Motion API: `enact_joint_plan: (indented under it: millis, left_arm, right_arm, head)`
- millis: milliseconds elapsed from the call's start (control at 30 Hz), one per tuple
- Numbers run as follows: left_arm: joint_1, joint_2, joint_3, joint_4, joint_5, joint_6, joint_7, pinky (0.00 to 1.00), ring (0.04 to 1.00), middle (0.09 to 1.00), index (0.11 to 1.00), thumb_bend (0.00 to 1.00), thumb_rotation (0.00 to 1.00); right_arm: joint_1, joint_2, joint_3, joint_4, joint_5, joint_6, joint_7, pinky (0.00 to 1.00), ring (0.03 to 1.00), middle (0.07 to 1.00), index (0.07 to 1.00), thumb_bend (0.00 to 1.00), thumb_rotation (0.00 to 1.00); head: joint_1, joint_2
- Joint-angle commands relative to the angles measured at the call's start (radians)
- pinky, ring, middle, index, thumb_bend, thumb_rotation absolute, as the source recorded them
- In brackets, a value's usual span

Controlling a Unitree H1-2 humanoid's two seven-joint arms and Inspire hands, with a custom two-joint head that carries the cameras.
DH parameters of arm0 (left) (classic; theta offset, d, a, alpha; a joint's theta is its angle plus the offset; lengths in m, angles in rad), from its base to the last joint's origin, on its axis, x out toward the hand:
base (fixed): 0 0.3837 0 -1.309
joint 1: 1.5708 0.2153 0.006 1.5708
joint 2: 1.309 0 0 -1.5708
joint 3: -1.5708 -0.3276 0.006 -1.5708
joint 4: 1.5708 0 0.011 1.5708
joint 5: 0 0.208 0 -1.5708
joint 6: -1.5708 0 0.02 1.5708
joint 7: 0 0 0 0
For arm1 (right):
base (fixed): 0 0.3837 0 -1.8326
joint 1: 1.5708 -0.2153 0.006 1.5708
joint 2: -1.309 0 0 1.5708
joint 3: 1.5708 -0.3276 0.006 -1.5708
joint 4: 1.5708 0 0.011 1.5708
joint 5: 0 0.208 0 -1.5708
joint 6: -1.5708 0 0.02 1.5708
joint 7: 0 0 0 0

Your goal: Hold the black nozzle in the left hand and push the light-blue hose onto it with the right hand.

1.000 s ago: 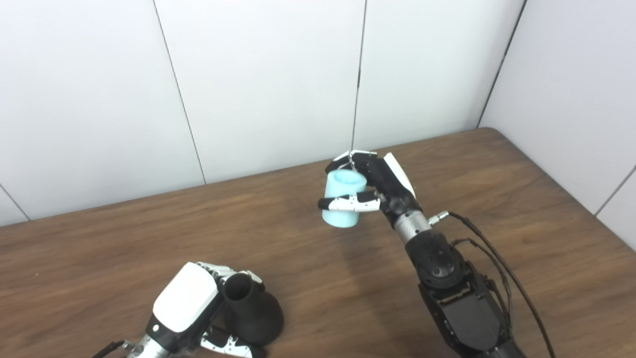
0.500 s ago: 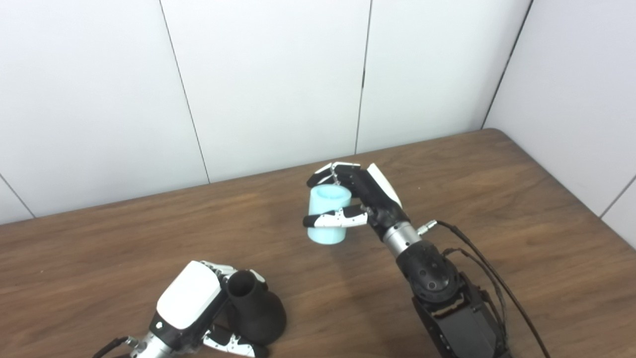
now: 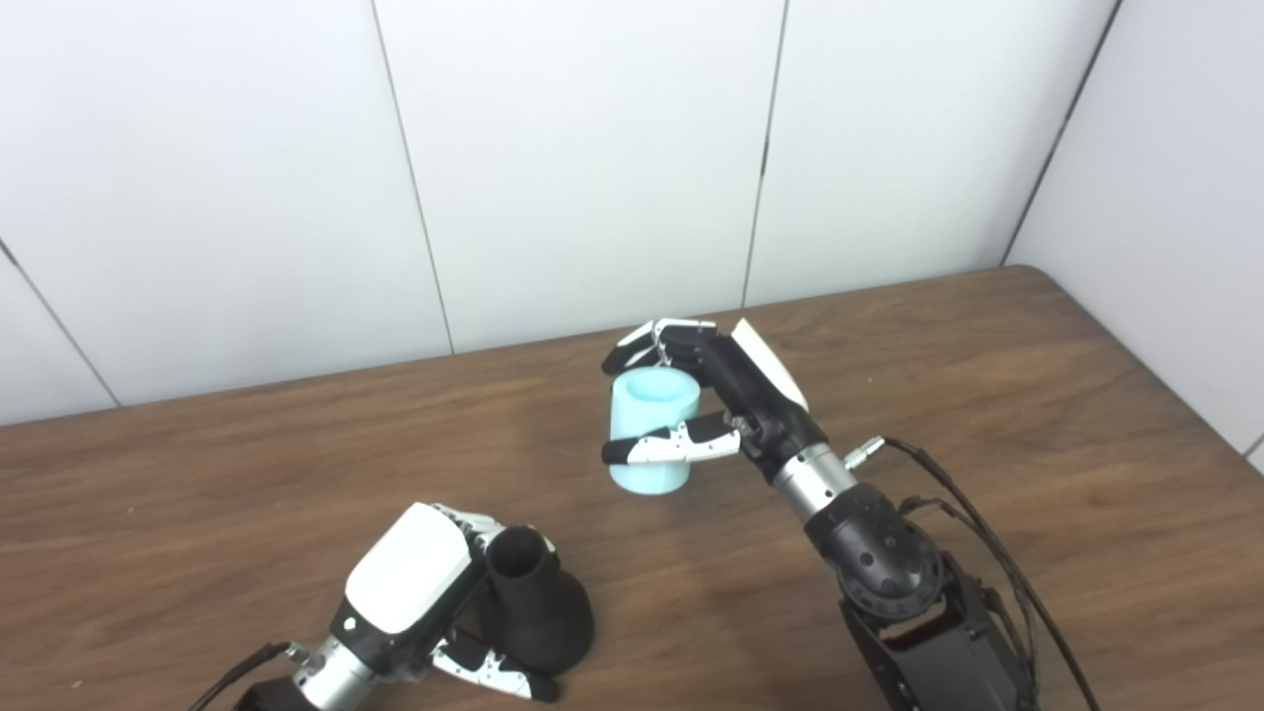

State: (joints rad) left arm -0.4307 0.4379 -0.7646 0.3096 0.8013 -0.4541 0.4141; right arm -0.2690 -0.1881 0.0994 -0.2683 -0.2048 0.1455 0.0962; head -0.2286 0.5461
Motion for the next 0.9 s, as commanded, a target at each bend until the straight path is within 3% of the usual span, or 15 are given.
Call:
enact_joint_plan:
  millis: [0, 67, 133, 267, 867]
  left_arm:
    - [0.105, -0.051, -0.046, 0.071, 0.004, -0.015, -0.011, 0.16, 0.321, 0.433, 0.539, 0.49, 0.00]
    - [0.106, -0.054, -0.043, 0.072, 0.003, -0.015, -0.015, 0.16, 0.364, 0.478, 0.498, 0.50, 0.00]
    - [0.106, -0.058, -0.043, 0.076, 0.004, -0.015, -0.012, 0.15, 0.243, 0.474, 0.486, 0.52, 0.00]
    - [0.103, -0.063, -0.044, 0.086, 0.008, -0.015, -0.010, 0.12, 0.184, 0.472, 0.483, 0.52, 0.00]
    - [0.106, -0.085, -0.039, 0.110, 0.015, -0.015, -0.035, 0.13, 0.189, 0.472, 0.482, 0.52, 0.00]
  right_arm:
    - [-0.043, 0.000, -0.003, -0.037, 0.017, -0.038, 0.011, 0.31, 0.388, 0.506, 0.548, 0.51, 0.00]
    - [-0.046, 0.001, -0.003, -0.043, 0.021, -0.035, 0.016, 0.32, 0.390, 0.507, 0.546, 0.51, 0.00]
    - [-0.052, 0.005, -0.003, -0.054, 0.026, -0.027, 0.022, 0.32, 0.392, 0.508, 0.546, 0.51, 0.00]
    - [-0.063, 0.012, 0.000, -0.071, 0.030, -0.028, 0.031, 0.32, 0.394, 0.509, 0.544, 0.51, 0.00]
    - [-0.108, 0.059, 0.026, -0.131, 0.020, 0.009, 0.058, 0.31, 0.393, 0.510, 0.543, 0.51, 0.00]
  head:
    - [0.009, 0.001]
    - [0.014, 0.000]
    - [0.018, 0.000]
    - [0.025, -0.003]
    - [0.048, -0.004]
